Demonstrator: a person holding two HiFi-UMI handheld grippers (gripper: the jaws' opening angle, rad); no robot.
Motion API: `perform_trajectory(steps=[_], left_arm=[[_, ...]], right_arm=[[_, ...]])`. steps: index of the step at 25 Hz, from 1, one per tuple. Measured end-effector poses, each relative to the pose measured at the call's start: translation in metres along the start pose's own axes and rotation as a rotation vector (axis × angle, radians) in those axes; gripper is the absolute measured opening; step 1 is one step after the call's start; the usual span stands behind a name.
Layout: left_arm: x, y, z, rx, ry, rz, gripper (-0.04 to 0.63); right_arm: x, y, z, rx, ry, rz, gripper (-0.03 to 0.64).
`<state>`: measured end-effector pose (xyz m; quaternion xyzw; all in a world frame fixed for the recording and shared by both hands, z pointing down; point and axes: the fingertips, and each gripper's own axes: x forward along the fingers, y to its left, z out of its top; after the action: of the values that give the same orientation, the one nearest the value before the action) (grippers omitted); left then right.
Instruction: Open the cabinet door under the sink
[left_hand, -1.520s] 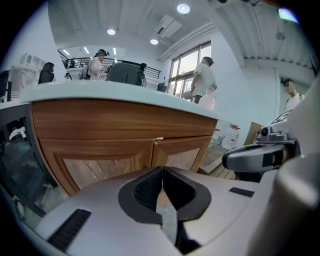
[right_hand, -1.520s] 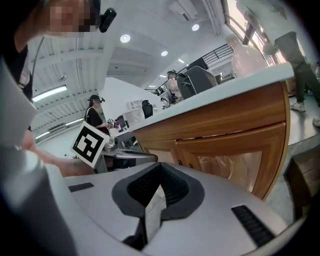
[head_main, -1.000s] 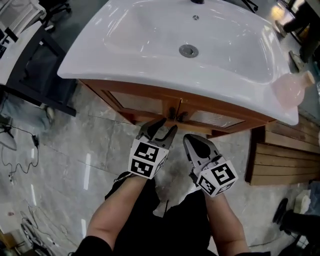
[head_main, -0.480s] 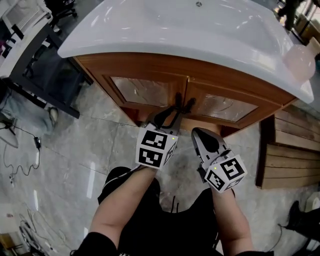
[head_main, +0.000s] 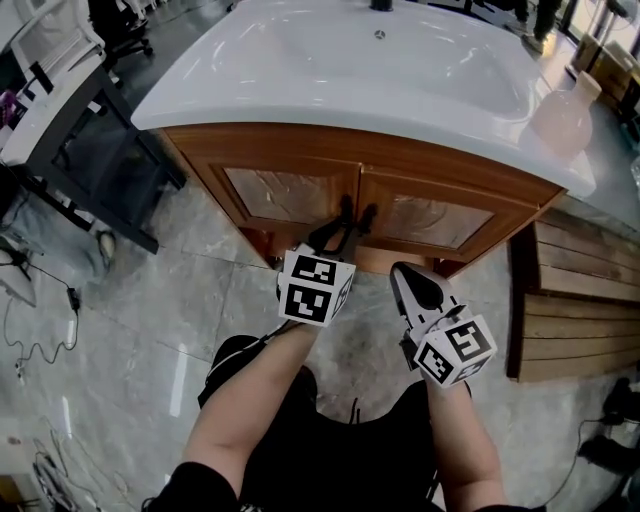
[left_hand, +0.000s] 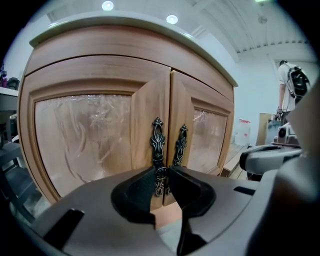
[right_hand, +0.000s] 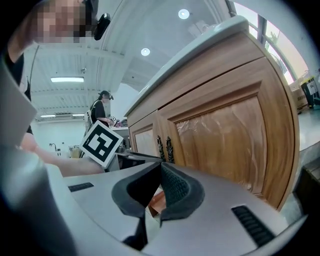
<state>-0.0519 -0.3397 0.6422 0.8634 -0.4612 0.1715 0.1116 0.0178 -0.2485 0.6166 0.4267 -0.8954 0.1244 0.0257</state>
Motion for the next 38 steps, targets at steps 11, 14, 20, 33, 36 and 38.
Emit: perform_trajectory(steps=[11,14,20,33,36,38], left_arm=[[-0.018,-0.005,-0.005,-0.011,-0.001,-0.058,0.087],[-0.026,-0.007,-0.009,-0.013,-0.002,-0.073,0.087],[-0.04,-0.01,-0.015,-0.011,-0.006,-0.097,0.087],[-0.053,-0.012,-0.02,-0.002,-0.017,-0.131,0.087],[-0.054,-0.012,-0.02,-0.001,-0.021,-0.137,0.087],[-0.054,-0.013,-0.02,-0.001,-0.023,-0.14,0.087]], right_arm=[[-0.003,0.019,0.0,-0.039,0.016,0.051,0.015],[0.003,0.019,0.002,-0.072,0.03,0.055,0.015],[0.019,0.024,0.009,-0.125,0.041,0.078,0.041],[0.069,0.032,0.034,-0.151,0.032,0.158,0.11],[0.075,0.036,0.034,-0.16,0.042,0.176,0.112],[0.078,0.038,0.033,-0.158,0.045,0.184,0.112]])
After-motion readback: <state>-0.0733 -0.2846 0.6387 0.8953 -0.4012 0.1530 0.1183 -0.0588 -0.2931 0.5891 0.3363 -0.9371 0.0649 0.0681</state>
